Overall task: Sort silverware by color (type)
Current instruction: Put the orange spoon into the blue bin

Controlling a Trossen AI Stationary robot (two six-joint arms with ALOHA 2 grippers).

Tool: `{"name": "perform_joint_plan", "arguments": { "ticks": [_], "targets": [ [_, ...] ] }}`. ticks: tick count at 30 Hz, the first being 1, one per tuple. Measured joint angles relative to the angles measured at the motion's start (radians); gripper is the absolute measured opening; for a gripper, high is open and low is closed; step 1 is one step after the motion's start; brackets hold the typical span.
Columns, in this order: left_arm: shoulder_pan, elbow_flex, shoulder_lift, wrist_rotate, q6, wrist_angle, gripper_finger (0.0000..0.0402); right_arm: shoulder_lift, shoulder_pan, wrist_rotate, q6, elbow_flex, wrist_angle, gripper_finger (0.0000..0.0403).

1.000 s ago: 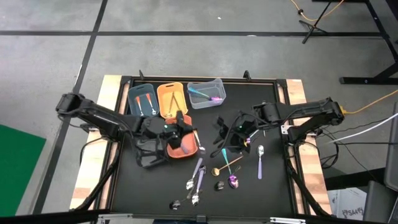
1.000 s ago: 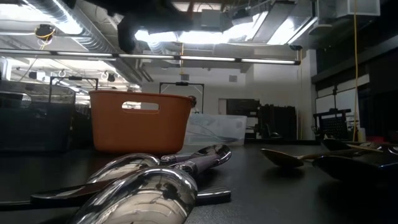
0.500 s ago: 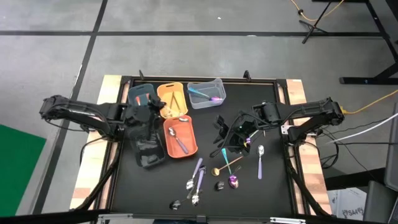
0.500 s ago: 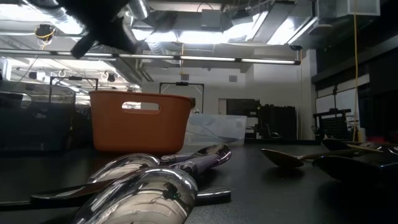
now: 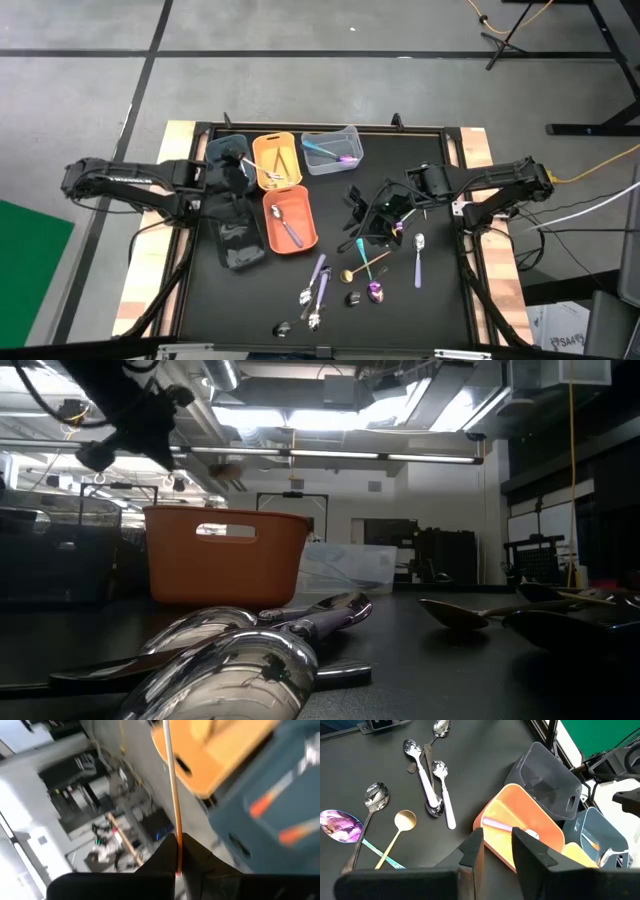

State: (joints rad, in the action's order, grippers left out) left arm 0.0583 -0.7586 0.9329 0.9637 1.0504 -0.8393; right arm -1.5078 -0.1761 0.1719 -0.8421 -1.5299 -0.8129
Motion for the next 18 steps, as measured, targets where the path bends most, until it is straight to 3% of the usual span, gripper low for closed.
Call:
{"name": "perform_joint_plan", "arguments": {
  "ticks": [3,18],
  "targets": [
    [0.026,0.000,0.000,0.047,0.000,-0.094,0.0002,0.000,0.000,0.000,0.000,0.000,0.000,0.0088],
    [0.167,0.000,0.000,0.050,0.000,-0.367,0.0002,0.000,0.000,0.000,0.000,0.000,0.000,0.0088]
  ]
}}
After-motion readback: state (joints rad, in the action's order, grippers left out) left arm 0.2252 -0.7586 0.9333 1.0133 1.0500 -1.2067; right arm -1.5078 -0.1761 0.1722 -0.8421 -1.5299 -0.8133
